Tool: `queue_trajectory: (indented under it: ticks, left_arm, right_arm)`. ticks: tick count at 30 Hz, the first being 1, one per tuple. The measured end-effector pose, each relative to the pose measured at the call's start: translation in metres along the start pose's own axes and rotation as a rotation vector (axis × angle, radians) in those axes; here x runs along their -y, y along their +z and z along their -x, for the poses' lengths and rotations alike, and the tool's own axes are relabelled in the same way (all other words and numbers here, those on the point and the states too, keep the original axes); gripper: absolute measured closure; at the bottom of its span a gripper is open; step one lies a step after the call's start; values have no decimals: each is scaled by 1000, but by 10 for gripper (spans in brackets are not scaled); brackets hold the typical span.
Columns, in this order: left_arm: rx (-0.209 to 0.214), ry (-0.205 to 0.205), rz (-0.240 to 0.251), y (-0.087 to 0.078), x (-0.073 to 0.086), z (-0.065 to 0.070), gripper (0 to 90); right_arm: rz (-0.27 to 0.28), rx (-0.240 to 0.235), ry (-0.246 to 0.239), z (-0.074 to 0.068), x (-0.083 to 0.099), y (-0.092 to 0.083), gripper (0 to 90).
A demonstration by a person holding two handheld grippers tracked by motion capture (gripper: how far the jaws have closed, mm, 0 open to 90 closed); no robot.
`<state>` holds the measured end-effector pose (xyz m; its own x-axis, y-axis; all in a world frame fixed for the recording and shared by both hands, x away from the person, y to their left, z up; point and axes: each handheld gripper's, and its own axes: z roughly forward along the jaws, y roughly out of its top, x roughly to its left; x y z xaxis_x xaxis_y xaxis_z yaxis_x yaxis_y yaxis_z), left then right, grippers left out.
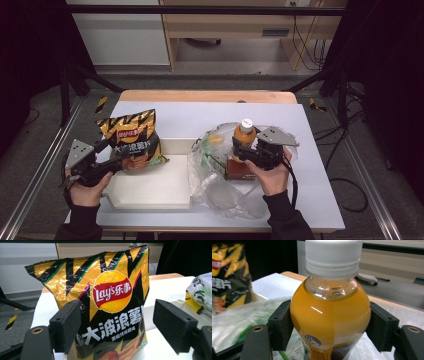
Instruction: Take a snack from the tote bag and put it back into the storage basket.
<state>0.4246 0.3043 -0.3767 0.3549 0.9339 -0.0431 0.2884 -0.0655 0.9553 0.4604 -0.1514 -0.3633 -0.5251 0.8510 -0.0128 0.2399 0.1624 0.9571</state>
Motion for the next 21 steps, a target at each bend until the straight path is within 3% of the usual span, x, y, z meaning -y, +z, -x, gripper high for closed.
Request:
queue_trajectory:
  ticks: [21]
  left_arm:
    - [-1, 0, 5, -2, -1, 0, 219]
  right_arm:
    - [54, -66, -38, -12, -46, -32, 311]
